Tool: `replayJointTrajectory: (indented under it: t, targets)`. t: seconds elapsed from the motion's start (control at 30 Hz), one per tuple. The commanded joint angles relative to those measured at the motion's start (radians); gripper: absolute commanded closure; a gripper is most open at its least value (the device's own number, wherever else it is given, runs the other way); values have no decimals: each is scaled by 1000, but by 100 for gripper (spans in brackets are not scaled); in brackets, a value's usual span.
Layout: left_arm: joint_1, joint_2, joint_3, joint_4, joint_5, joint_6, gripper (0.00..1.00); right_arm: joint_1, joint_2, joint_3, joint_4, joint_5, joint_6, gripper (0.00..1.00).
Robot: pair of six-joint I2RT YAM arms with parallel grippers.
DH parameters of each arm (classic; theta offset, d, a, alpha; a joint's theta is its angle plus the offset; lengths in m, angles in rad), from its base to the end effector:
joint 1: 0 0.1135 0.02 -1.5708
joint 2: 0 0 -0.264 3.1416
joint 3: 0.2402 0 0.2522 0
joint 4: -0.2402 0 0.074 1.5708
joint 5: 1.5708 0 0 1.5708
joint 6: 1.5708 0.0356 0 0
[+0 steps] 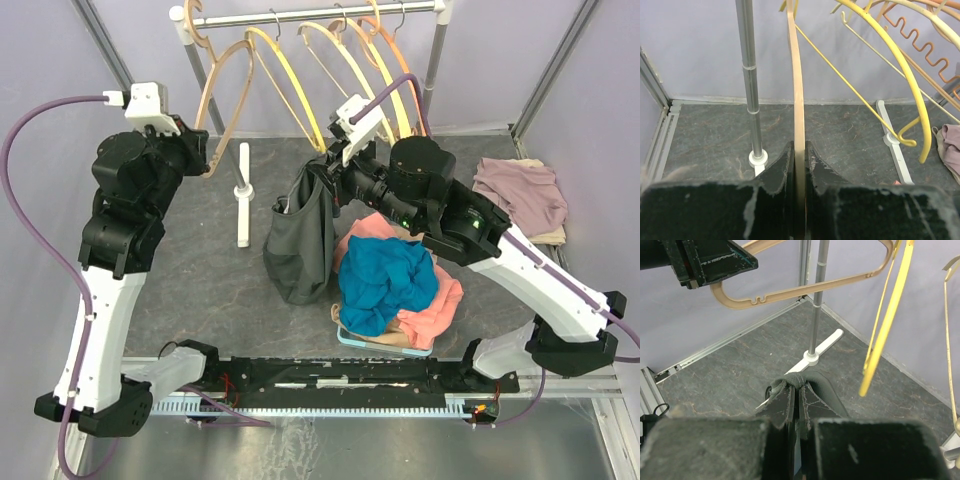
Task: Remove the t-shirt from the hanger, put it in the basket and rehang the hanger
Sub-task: Place the hanger on the clothesline.
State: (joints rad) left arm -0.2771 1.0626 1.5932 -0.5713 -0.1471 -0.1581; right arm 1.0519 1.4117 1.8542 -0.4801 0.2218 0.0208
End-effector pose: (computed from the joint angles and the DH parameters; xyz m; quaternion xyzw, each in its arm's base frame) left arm 0.1761 -0.0447 0.5154 -0.0080 0.7212 -0.0974 0.6859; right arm 0.1469 0.2414 0.5292 -0.2861 0.6607 0.2838 0.6334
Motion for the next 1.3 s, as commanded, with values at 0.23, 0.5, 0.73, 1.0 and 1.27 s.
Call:
replayJointTrajectory:
  t: [0.23, 0.5, 0.73, 1.0, 1.27]
  targets:
    - [0, 41, 12, 103, 8, 55, 97, 6, -42, 41, 75, 13, -12, 99]
    - [0, 77, 7, 116, -4, 27, 97, 8, -55, 77, 68, 19, -16, 99]
    - [-1, 68, -18, 72, -16, -8, 64, 12, -69, 101, 64, 44, -21, 99]
    - [0, 21, -37, 28, -33, -20, 38, 15, -80, 171, 61, 94, -64, 99]
    - [-1, -55, -40, -23, -61, -30, 34, 15, -72, 284, 97, 145, -141, 99]
